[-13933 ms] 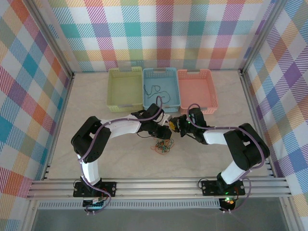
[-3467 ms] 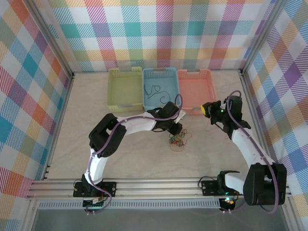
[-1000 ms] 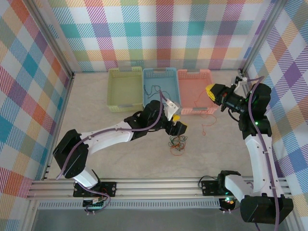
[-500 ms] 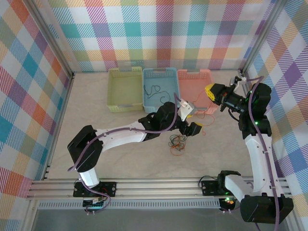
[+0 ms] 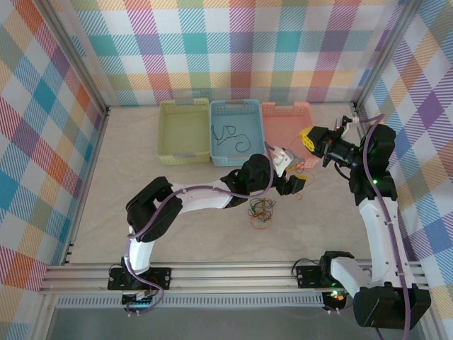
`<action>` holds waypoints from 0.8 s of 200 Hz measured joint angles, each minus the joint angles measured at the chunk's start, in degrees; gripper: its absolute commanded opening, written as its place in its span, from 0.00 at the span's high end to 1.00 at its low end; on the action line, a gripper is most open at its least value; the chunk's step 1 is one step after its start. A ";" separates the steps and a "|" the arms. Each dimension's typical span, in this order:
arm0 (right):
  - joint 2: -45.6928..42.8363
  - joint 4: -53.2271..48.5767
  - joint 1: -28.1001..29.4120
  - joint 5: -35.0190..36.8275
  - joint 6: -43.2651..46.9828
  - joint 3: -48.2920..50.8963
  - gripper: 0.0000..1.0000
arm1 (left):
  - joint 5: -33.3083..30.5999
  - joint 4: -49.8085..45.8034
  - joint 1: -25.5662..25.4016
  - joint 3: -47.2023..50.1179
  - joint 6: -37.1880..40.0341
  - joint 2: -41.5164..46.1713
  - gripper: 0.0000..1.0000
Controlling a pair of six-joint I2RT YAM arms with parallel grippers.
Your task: Untangle the cables
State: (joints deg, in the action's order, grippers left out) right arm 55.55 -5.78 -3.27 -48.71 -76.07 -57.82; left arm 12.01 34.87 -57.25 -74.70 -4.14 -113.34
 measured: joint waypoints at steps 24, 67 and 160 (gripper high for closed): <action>-0.15 0.68 0.11 -0.04 0.00 0.68 1.00 | -1.05 5.01 0.00 0.59 -0.85 -0.52 0.62; -0.28 0.90 0.26 -0.31 0.00 2.19 1.00 | -1.66 9.27 0.00 0.59 -2.60 -0.98 0.88; -1.09 1.16 0.26 1.05 2.99 2.27 0.09 | -4.20 4.59 0.15 1.60 -3.30 -0.35 1.00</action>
State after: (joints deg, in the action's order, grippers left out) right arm 54.46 -4.62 -3.01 -47.66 -73.08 -55.55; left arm 7.81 39.46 -57.10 -73.10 -7.44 -113.69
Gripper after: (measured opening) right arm 0.804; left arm 0.071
